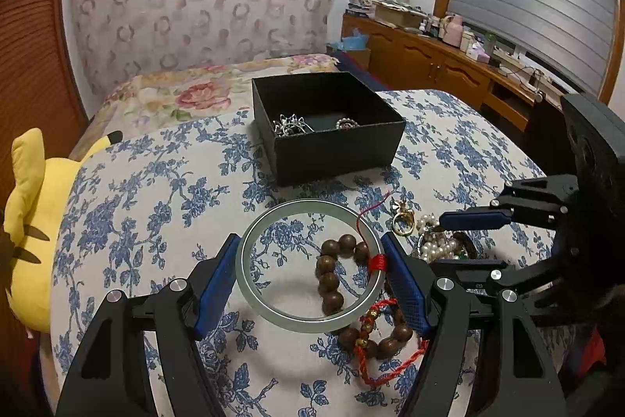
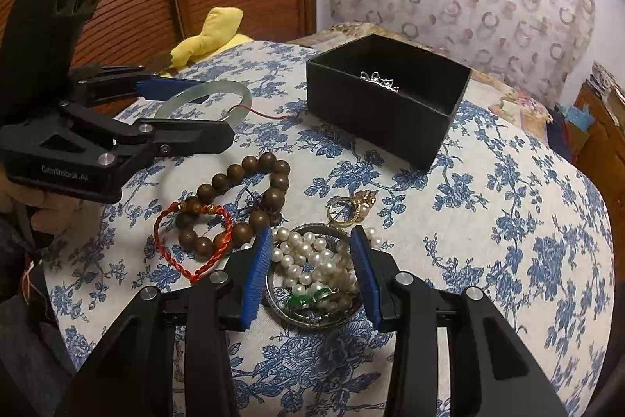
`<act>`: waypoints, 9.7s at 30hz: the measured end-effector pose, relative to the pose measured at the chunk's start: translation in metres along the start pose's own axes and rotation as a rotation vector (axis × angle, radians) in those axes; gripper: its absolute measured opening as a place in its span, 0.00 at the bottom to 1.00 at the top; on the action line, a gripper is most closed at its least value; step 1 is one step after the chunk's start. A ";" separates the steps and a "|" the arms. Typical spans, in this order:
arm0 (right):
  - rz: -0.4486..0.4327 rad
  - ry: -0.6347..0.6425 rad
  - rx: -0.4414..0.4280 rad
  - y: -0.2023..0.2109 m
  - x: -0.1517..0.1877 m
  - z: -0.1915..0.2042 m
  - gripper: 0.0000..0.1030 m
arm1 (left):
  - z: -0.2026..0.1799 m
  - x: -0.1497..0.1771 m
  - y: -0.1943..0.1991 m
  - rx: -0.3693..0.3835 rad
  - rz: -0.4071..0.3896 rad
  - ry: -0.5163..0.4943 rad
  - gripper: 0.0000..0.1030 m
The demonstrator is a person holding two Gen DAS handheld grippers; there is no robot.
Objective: Organize jewelry
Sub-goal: 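Move the right tool to the pearl necklace and close its fingers on it, then lift the pearl necklace with the right tool and lower it into the black box, then open the right tool to release the pearls in the box, then close the right tool on the silver bangle while the left tool grasps the red cord bracelet, then carry the bangle with the right tool while the left tool carries the red bracelet into the box, then open the right tool over the box while the left tool opens to drop the red bracelet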
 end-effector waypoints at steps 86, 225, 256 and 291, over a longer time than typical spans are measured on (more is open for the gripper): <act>-0.476 -0.013 0.165 0.120 -0.203 -0.109 0.08 | 0.004 -0.101 -0.038 0.000 -0.077 -0.039 0.67; -0.161 -0.002 0.103 0.028 -0.044 -0.043 0.57 | -0.010 -0.030 0.044 0.051 -0.185 0.042 0.03; -0.116 -0.007 -0.049 -0.057 -0.104 -0.080 0.58 | 0.048 -0.106 -0.027 0.040 -0.146 0.102 0.03; -0.169 -0.050 0.017 -0.019 -0.098 -0.106 0.61 | 0.038 -0.115 -0.056 0.003 -0.103 0.057 0.43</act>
Point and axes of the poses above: each gripper's, at about its wrist camera, not at the fingertips, and y roughly against the way its jaws point, z to its left, x to its underside, the point moved 4 cm from there along -y, roughly the way its jaws point, and after that the axes turned 10 degrees about x, right-handed, at the moved point
